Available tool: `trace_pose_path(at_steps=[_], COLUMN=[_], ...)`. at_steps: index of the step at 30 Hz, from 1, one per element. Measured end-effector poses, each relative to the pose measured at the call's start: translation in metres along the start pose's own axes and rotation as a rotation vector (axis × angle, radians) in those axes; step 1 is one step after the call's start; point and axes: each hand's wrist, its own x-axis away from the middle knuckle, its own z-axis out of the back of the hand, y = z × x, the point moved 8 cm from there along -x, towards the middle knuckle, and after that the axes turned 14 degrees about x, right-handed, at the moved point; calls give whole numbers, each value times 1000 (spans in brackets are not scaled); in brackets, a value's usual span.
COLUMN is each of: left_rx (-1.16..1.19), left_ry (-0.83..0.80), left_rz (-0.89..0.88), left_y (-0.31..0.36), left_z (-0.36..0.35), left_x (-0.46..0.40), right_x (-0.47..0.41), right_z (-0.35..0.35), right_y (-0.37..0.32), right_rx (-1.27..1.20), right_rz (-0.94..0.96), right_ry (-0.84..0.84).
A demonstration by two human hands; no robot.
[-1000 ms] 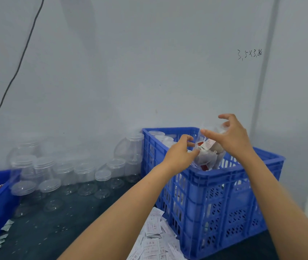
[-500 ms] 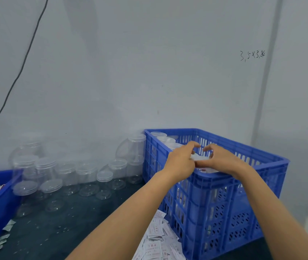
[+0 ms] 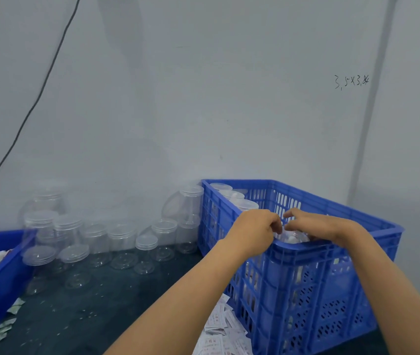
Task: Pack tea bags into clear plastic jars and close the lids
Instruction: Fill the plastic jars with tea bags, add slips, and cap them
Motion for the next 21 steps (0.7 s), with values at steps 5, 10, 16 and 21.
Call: trace_pose_path(at_steps=[5,10,16,21], left_rx=[16,80,114,125], left_ry=[35,114,150,267], left_rz=[-38,-106,-222,-190], left_y=[1,-3,-12,-46], left_z=[-3,3,17,44], left_x=[3,21,49,77], right_x=[-7,-21,-18,1], right_z=[1,3,2,-14], right_y=[3,0,-27,-96], right_rx=[6,106,-14,-124], right_rz=[-1,1,13,189], right_ry=[45,247,478,588])
